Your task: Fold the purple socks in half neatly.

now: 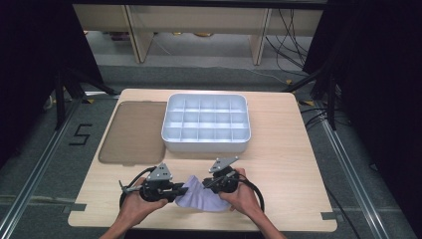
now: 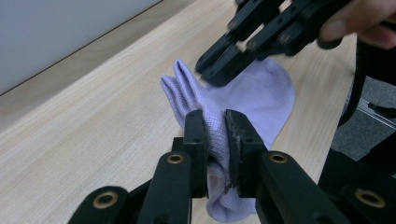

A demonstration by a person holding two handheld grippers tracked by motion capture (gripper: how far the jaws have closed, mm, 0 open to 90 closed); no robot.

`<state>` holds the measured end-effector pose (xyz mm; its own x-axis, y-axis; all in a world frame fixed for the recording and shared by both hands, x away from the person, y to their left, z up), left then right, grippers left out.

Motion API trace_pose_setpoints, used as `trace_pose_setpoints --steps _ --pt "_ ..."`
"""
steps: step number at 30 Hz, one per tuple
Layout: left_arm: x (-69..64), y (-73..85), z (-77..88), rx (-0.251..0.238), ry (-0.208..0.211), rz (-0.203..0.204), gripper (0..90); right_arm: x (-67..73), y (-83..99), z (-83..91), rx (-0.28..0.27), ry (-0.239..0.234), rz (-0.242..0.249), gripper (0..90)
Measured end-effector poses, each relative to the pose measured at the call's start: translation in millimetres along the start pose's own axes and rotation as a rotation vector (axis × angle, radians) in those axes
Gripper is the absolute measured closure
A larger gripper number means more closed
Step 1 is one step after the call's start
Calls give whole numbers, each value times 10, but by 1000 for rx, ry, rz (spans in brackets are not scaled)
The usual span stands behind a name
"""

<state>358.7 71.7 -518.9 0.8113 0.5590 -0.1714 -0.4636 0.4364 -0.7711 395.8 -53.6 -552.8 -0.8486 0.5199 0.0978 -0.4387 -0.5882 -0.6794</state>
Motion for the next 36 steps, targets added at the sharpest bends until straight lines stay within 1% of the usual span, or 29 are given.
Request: trace_pose_setpoints --steps 2,3,4,5,7,8,10,11,12,13,14,15,17,18,19,20,21,22,23,24,26,27,29,30,31,32,33,35,36 --pt "-1 2 1 1 -2 7 789 -34 42 75 -19 9 -16 839" --pt "2 2 3 3 -1 -2 790 -48 79 117 -11 5 -6 839" --pt "11 5 5 7 -7 -3 789 -41 112 149 -10 2 -15 839" --pt "8 4 4 5 -6 0 789 -11 130 159 -20 -6 -26 839" --pt "2 -1 1 3 -4 5 788 67 171 179 -1 -24 -22 839" --pt "1 -2 -2 2 -4 7 788 104 174 163 -3 -38 0 839" --pt "-5 -3 -5 3 -5 14 787 169 180 128 11 -46 3 839" --pt "-8 -3 -6 5 0 10 787 193 180 108 18 -51 7 839" --pt "-5 -7 -3 6 -1 -1 787 221 165 70 7 -67 20 839" --pt "-8 -8 -2 7 0 1 786 230 170 50 16 -59 15 839" --pt "-11 -11 -1 5 -3 7 786 240 175 36 35 -71 32 839" --pt "-12 -15 1 5 -4 6 786 245 184 20 47 -61 16 839" --pt "-21 -25 -3 -1 -3 14 785 242 176 -19 37 -68 28 839" --pt "-31 -29 4 3 -7 16 785 216 194 -51 62 -59 39 841" --pt "-31 -29 4 3 -7 16 785 216 194 -51 62 -59 39 841" --pt "-53 -44 6 2 2 3 785 214 207 -102 70 -70 29 845" --pt "-53 -44 6 2 2 3 785 214 207 -102 70 -70 29 845" --pt "-75 -69 8 -3 8 -1 785 230 177 -138 58 -84 24 845" --pt "-87 -83 8 -8 9 5 786 240 173 -139 69 -79 19 845" --pt "-97 -97 14 -8 13 -4 786 272 154 -171 56 -89 6 845" --pt "-110 -116 14 -7 10 1 787 304 126 -198 67 -98 16 846" --pt "-108 -124 10 -6 11 -9 786 318 104 -222 62 -107 35 846" --pt "-108 -128 0 -6 16 -7 786 349 77 -255 63 -114 33 846" --pt "-108 -126 -6 -6 17 -4 787 347 63 -268 59 -108 34 845" --pt "-108 -126 -6 -6 17 -4 786 347 63 -268 59 -108 34 845" --pt "-100 -118 -6 1 13 -5 787 377 65 -263 70 -124 -1 837" --pt "-102 -120 -11 -2 16 -4 787 356 61 -254 62 -127 6 829" --pt "-103 -120 -16 0 20 -9 787 334 65 -231 61 -122 -3 827" --pt "-107 -120 -21 2 18 -6 787 284 57 -156 39 -125 -19 823"
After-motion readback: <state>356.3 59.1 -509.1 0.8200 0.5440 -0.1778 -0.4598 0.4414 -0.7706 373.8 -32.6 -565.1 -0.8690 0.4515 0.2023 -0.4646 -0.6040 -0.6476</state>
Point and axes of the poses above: each handheld gripper's, and its own axes: z roughly backward along the jaws, y roughly out of its underside, x roughly to its left, the point moved 9 cm from there along -z, roughly forward along the jaws
